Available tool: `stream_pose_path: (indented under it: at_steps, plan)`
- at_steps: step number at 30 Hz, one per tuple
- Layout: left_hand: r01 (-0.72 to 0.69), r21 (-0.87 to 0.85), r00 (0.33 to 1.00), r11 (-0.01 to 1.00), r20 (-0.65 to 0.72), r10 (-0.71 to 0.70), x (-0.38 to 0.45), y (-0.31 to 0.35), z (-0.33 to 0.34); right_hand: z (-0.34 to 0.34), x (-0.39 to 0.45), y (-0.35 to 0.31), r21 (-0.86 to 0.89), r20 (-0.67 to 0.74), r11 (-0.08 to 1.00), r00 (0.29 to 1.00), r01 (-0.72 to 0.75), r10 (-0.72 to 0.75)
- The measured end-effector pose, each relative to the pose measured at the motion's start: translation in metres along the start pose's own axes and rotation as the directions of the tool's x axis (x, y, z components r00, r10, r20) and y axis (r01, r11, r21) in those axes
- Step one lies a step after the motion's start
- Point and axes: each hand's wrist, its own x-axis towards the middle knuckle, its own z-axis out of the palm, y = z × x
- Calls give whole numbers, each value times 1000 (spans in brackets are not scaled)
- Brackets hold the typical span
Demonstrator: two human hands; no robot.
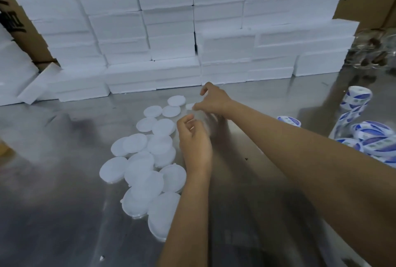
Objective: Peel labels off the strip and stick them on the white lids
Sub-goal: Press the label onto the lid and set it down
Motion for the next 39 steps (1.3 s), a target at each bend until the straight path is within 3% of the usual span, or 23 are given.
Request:
stream_pose_path:
  at_steps: [4,8,14,17,20,22,25,28,33,39]
  plan:
    - [78,-46,996,996,37,-76,-3,7,0,-33,-53,-8,50,62,999,998,21,-24]
    - [178,-222,958,959,260,-117,-21,15,9,-59,-119,-5,112,-25,989,995,95,-93]
    - [159,-228,908,961,416,-51,-57,23,28,-93,-190,16,-34,-131,984,975,174,-177]
    - [162,-229,884,960,467,-38,-68,25,27,-130,-206,36,-24,-328,986,930,165,-163]
    - [134,-177,871,975,491,-30,-76,24,23,-159,-227,66,42,-603,998,798,53,-17]
    - [124,-153,865,980,500,-32,-81,24,25,-159,-241,85,34,-676,999,735,-40,52]
    - [117,-146,859,982,512,-26,-90,23,36,-139,-248,99,-139,-622,981,783,-132,18]
    - [90,-108,854,990,520,-21,-100,16,46,-126,-242,94,-294,-571,948,818,-120,-73]
    - [174,-47,820,984,560,-118,-107,9,55,-114,-243,87,-276,-462,956,886,-98,-42]
    - [104,12,826,994,555,-93,-100,5,56,-106,-247,84,-177,-341,983,940,-47,-17]
